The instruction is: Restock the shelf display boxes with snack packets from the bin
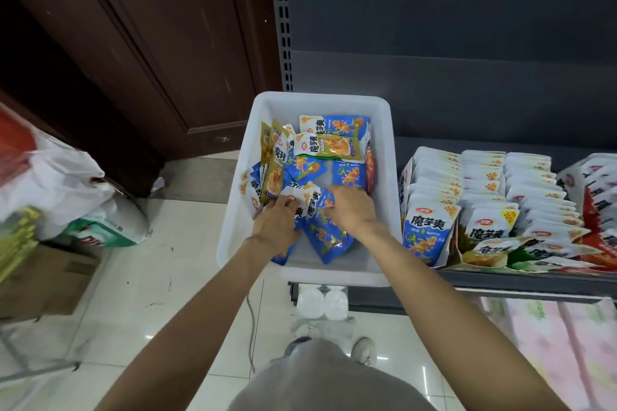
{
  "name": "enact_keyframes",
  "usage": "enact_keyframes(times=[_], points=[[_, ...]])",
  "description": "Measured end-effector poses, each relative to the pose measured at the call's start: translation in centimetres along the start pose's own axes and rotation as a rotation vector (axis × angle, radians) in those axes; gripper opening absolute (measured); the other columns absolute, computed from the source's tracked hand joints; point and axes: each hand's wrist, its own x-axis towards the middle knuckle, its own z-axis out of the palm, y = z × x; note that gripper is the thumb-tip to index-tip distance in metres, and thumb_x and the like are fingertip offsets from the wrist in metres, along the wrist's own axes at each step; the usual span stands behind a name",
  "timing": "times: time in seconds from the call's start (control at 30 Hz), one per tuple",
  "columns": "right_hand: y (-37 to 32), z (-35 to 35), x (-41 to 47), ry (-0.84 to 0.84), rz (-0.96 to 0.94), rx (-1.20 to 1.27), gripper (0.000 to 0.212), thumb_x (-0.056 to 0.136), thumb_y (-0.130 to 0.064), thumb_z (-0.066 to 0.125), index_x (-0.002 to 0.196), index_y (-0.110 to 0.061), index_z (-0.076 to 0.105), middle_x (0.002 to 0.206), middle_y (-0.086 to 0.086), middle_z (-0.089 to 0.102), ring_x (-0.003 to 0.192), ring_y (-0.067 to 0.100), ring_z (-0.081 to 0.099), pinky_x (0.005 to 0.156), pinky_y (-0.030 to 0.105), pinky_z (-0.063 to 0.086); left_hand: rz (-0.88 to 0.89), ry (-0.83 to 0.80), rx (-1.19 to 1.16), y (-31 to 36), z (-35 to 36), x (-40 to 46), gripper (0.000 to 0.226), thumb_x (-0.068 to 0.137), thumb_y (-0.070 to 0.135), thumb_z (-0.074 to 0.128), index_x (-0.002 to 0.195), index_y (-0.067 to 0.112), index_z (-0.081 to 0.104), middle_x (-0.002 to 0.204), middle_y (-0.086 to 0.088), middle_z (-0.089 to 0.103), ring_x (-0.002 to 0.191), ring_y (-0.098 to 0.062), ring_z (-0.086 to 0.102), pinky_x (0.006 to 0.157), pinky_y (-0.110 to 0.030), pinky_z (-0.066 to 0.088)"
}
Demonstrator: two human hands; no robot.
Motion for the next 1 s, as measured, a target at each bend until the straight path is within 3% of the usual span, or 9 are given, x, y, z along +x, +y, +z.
enact_keyframes(times=[0.13,0.23,0.3,0.37,0.5,0.6,0.7,0.83,1.0], points=[[1.2,-1.6,-1.7,0.253,0.057,0.022,0.021,0.095,-0.01,0.049,0.115,-0.007,0.055,0.104,0.015,0.067,0.097,0.037,0.061,0.071,0.036,0.044,-0.034,0.018,-0.147,0.3,-0.8,-0.3,0.052,0.088,0.035,0.06,0.136,0.021,0.043,0.138,-0.004,0.044,0.122,-0.024,0.049,0.101,-0.041,0.04],[1.8,-3.3,-3.4,0.435,0.07,0.579,0.015,0.093,-0.016,0.056,0.105,-0.009,0.061,0.094,0.012,0.069,0.086,0.03,0.064,0.071,0.036,0.049,-0.071,0.168,-0.746,1.8,-3.1,-1.7,0.04,0.091,0.037,0.057,0.127,0.021,0.054,0.126,-0.001,0.059,0.112,-0.017,0.058,0.089,-0.03,0.049],[1.5,-4.9,-5.1,0.476,0.052,1.002,0.012,0.091,-0.015,0.06,0.103,-0.015,0.06,0.097,0.002,0.07,0.087,0.015,0.067,0.075,0.033,0.055,-0.06,0.144,-1.302,3.8,-5.4,-3.4,0.029,0.09,0.037,0.057,0.117,0.025,0.059,0.115,0.002,0.067,0.101,-0.013,0.065,0.079,-0.021,0.052],[1.3,-6.0,-6.7,0.429,0.049,1.314,0.014,0.091,-0.011,0.06,0.098,-0.022,0.055,0.096,-0.005,0.069,0.083,0.005,0.067,0.07,0.025,0.055,0.031,0.079,-1.549,5.3,-7.0,-4.8,0.031,0.085,0.036,0.057,0.113,0.026,0.061,0.108,0.002,0.07,0.094,-0.013,0.068,0.074,-0.021,0.054],[2.6,-6.9,-8.8,0.4,0.048,1.581,0.021,0.09,-0.001,0.059,0.105,-0.013,0.052,0.098,0.001,0.069,0.081,0.008,0.068,0.064,0.024,0.054,0.141,0.045,-1.455,7.5,-7.7,-5.4,0.032,0.08,0.016,0.069,0.111,0.019,0.064,0.101,-0.005,0.069,0.09,-0.013,0.068,0.075,-0.027,0.055],[4.5,-7.9,-10.3,0.493,0.06,1.579,0.034,0.086,0.008,0.059,0.11,-0.013,0.049,0.097,0.002,0.068,0.082,0.01,0.067,0.066,0.025,0.054,0.24,0.067,-1.283,8.8,-7.7,-5.1,0.028,0.079,0.005,0.071,0.098,0.025,0.065,0.086,0.007,0.069,0.074,-0.006,0.066,0.067,-0.019,0.053],[7.7,-9.9,-12.3,0.623,0.033,1.353,0.041,0.084,0.004,0.064,0.109,-0.025,0.049,0.09,-0.001,0.069,0.078,0.01,0.065,0.068,0.024,0.052,0.351,0.086,-1.126,10.6,-7.4,-4.7,0.033,0.079,0.005,0.073,0.09,0.034,0.063,0.083,0.015,0.066,0.071,-0.001,0.064,0.068,-0.012,0.049],[11.6,-11.7,-14.6,0.686,0.008,0.871,0.035,0.087,-0.009,0.066,0.091,-0.04,0.05,0.091,-0.015,0.067,0.081,0.008,0.066,0.07,0.037,0.055,0.469,0.109,-0.986,14.4,-6.5,-4.1,0.028,0.078,0.004,0.073,0.084,0.028,0.059,0.079,0.016,0.062,0.069,0.007,0.06,0.069,-0.007,0.046],[13.5,-10.0,-14.0,0.643,0.03,0.627,0.017,0.09,-0.015,0.064,0.104,-0.021,0.055,0.077,-0.003,0.065,0.073,0.016,0.066,0.059,0.03,0.047,0.537,0.273,-0.515,16.3,-3.9,-2.3,0.017,0.077,0.018,0.075,0.089,0.012,0.064,0.082,0.006,0.071,0.073,-0.006,0.064,0.068,-0.027,0.054]])
